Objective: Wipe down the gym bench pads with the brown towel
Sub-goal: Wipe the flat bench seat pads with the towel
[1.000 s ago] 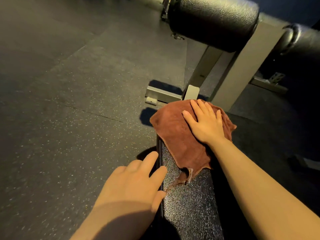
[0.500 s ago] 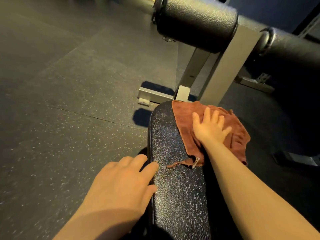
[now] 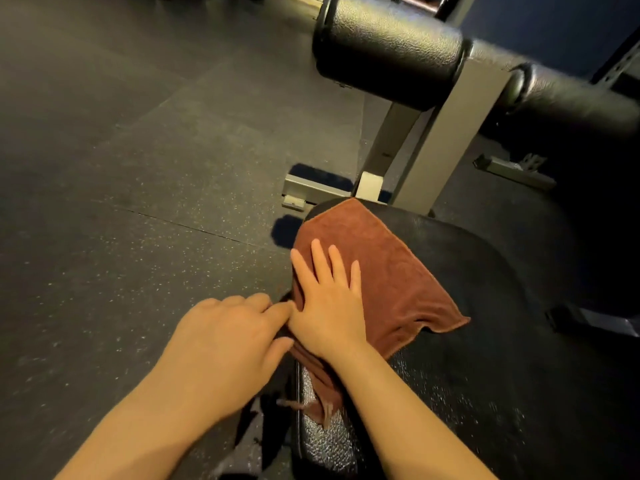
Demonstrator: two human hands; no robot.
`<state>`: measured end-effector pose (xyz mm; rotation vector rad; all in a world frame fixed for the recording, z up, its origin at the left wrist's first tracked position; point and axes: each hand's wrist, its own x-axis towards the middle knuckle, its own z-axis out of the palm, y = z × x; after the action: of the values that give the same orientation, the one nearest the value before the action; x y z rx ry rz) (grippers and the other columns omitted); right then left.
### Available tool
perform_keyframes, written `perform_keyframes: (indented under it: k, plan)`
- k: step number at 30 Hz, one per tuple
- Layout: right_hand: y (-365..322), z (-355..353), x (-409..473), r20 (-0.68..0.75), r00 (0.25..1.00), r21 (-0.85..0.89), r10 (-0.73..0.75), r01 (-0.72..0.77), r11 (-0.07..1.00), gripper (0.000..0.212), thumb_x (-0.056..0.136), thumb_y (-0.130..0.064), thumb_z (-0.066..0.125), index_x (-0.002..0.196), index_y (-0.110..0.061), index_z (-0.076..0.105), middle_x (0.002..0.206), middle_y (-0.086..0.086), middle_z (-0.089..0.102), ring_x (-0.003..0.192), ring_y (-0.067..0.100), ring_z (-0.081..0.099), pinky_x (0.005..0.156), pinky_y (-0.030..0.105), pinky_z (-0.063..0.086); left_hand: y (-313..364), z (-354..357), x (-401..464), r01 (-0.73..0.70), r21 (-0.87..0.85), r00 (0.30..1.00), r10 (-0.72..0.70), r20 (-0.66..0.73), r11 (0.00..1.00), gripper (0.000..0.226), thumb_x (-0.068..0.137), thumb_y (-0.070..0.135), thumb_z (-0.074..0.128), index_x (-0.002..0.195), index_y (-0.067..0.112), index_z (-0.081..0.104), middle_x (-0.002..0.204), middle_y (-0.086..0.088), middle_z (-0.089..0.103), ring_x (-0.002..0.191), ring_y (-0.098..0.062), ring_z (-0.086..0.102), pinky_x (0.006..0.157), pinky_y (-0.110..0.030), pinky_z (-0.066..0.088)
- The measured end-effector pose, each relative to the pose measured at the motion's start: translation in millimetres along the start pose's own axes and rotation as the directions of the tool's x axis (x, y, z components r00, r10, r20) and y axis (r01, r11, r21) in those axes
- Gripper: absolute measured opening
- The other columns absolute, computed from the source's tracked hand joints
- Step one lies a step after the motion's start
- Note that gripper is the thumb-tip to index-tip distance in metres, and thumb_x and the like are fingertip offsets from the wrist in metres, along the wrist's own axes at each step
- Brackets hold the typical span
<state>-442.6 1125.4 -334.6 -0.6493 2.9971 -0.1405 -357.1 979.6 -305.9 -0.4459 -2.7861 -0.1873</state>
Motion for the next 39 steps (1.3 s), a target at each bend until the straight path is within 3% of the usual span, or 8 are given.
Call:
perform_keyframes:
  k: [2,7,10,16,25,29,33,39]
  plan:
    - [-1.8,7.2,-26.5,-0.071,0.997,0.06,-0.009,0.013,0.998,0.076,0.085,-0.055,0.023,0.157,-0.032,0.015,0.166,0.0,0.003,0.153,0.026,-0.001,0.119,0.049,-0.012,-2.2,-2.0,-0.8,-0.005,-0.002,0.999,0.005,-0.031,1.0,0.029,0.079,0.044,0.06,0.092,0.023,0.075,0.07,0.007,0.067,0.051,-0.017,0.064,0.038,-0.033,0.048]
    - [-1.1,24.9,-94.0,-0.19,0.982,0.06,0.007,0.005,0.998,0.067,0.088,-0.06,0.042,0.148,-0.03,0.042,0.157,0.0,0.036,0.146,0.024,0.031,0.113,0.054,0.01,6.7,-6.6,1.6,-0.02,-0.007,0.996,0.019,-0.091,1.0,0.03,0.081,0.044,0.059,0.096,0.023,0.075,0.073,0.006,0.069,0.054,-0.019,0.066,0.038,-0.032,0.047]
    - [8.6,27.9,-116.2,-0.2,0.98,0.038,-0.023,0.031,0.999,0.064,0.095,-0.067,0.03,0.15,-0.035,0.037,0.159,-0.004,0.031,0.147,0.02,0.028,0.113,0.057,0.008,14.1,-8.0,0.0,-0.036,-0.008,0.994,0.035,-0.106,0.999,0.043,0.083,0.045,0.04,0.094,0.023,0.075,0.074,0.006,0.069,0.056,-0.019,0.066,0.04,-0.031,0.047]
    - [37.0,8.9,-80.2,-0.094,0.995,0.095,-0.03,0.039,0.995,0.081,0.083,-0.083,-0.001,0.153,-0.046,0.015,0.163,-0.018,0.0,0.151,0.009,-0.003,0.115,0.053,-0.019,25.6,-11.7,-10.7,-0.065,-0.041,0.993,0.06,-0.098,0.997,0.042,0.085,0.044,0.04,0.096,0.022,0.075,0.082,0.006,0.07,0.063,-0.02,0.067,0.043,-0.034,0.051]
    - [96.2,-14.7,-0.7,-0.036,0.997,0.095,0.07,-0.066,0.993,0.071,0.091,-0.074,0.015,0.155,-0.044,0.012,0.164,-0.017,-0.001,0.15,0.006,-0.006,0.117,0.052,-0.015,50.1,-1.1,7.3,-0.101,-0.055,0.994,0.099,-0.04,0.993,0.042,0.084,0.044,0.042,0.098,0.02,0.074,0.095,0.002,0.069,0.081,-0.023,0.069,0.051,-0.038,0.056]
    - [137.9,-23.9,32.6,-0.052,0.985,0.079,0.162,-0.158,0.984,0.065,0.097,-0.067,0.022,0.155,-0.041,0.012,0.165,-0.015,0.0,0.151,0.009,-0.003,0.118,0.052,-0.012,53.7,22.2,10.3,-0.08,-0.057,0.996,0.082,0.036,0.995,0.051,0.084,0.05,0.043,0.117,0.021,0.068,0.117,-0.004,0.067,0.104,-0.028,0.067,0.07,-0.043,0.058]
    - [178.3,-31.9,58.7,-0.073,0.967,0.056,0.246,-0.242,0.969,0.065,0.097,-0.069,0.02,0.155,-0.041,0.013,0.165,-0.013,0.003,0.151,0.01,0.0,0.119,0.053,-0.007,58.0,44.2,24.1,-0.038,-0.134,0.999,0.041,0.016,0.99,0.05,0.088,0.049,0.044,0.125,0.021,0.064,0.131,-0.006,0.062,0.125,-0.027,0.053,0.101,-0.048,0.038]
    - [232.1,-37.6,73.9,-0.114,0.936,0.042,0.332,-0.33,0.943,0.066,0.097,-0.067,0.022,0.155,-0.036,0.019,0.164,-0.006,0.015,0.151,0.015,0.008,0.121,0.052,-0.002,73.7,70.6,47.8,0.024,-0.195,1.0,-0.022,0.012,0.981,0.05,0.092,0.047,0.042,0.129,0.02,0.061,0.141,-0.008,0.056,0.136,-0.025,0.04,0.109,-0.054,0.022]
